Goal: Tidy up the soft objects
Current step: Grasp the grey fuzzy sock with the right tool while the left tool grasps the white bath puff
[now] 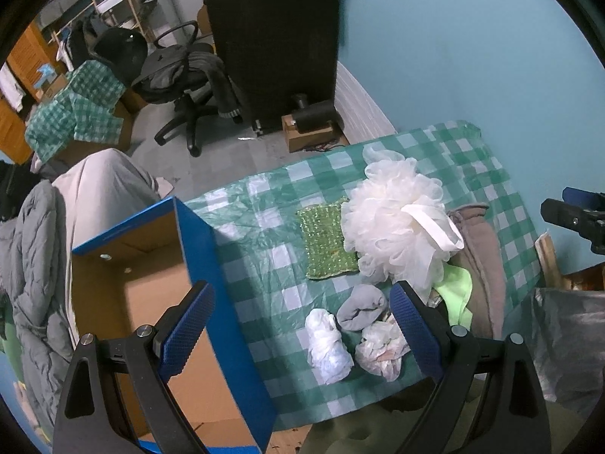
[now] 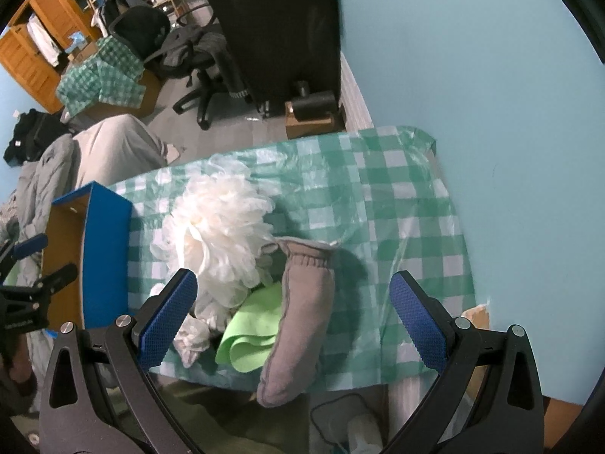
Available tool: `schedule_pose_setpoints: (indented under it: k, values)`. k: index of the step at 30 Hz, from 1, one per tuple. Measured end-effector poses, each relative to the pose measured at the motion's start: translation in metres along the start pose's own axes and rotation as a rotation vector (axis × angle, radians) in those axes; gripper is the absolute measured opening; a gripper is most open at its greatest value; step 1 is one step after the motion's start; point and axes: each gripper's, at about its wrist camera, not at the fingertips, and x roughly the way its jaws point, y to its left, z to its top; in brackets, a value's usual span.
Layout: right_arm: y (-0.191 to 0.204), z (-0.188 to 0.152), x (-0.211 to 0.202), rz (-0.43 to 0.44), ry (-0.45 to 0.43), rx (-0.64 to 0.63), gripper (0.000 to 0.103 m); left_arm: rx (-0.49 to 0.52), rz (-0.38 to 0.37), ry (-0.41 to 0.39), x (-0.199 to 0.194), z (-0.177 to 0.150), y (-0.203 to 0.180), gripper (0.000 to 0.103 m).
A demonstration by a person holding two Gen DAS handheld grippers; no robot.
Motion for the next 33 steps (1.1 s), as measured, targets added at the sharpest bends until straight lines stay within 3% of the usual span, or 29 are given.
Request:
schedule_pose_setpoints:
  k: [26,33]
  values:
    - [-0.022,-0.029,0.112,0.005,0.219,0.012,0.101,0.073,-0.069,0.128,0.070,0.009,-0.063,0.095]
    - [-0.031,-0.029,0.123,0.018,0.252,0.007,0.091,0.088,-0.060,0.150,0.079,0.011,-0.075,0.095]
